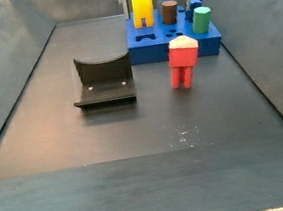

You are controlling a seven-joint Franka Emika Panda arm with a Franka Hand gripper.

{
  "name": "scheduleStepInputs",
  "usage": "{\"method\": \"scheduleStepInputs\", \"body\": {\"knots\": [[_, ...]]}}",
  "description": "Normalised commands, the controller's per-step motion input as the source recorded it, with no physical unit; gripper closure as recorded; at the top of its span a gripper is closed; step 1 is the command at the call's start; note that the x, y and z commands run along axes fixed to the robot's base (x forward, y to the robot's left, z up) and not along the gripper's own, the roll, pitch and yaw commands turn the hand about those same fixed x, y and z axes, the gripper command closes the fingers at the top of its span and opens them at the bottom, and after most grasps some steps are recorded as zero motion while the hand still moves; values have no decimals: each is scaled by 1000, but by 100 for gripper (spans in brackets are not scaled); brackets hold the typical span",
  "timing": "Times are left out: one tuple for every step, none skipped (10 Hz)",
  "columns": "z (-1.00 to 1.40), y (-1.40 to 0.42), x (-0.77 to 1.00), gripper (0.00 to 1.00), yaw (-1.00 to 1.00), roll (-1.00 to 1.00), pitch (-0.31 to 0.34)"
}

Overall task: Pick up the 3 prong object. Move up. Move to above the board. Insert the 3 prong object.
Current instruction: Pick up the 3 prong object.

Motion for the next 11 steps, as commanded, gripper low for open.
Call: {"method": "scheduleStepInputs", "body": {"knots": [[0, 26, 0, 0, 0, 0, 0], [0, 14, 0, 0, 0, -4, 0], [-246, 0, -177, 0, 0, 0, -49], [-614, 0, -554, 0, -311, -9, -117], [-651, 0, -631, 0, -383, 0, -51], [-531, 0, -611, 0, -351, -87, -111], [-509, 0, -437, 0, -414, -164, -167], [-451, 0, -291, 0, -269, -266, -239], [-417, -43, -97, 0, -77, -271, -220], [-440, -77, 11, 0, 0, -236, -170], [-457, -117, 0, 0, 17, -190, -150]]}}
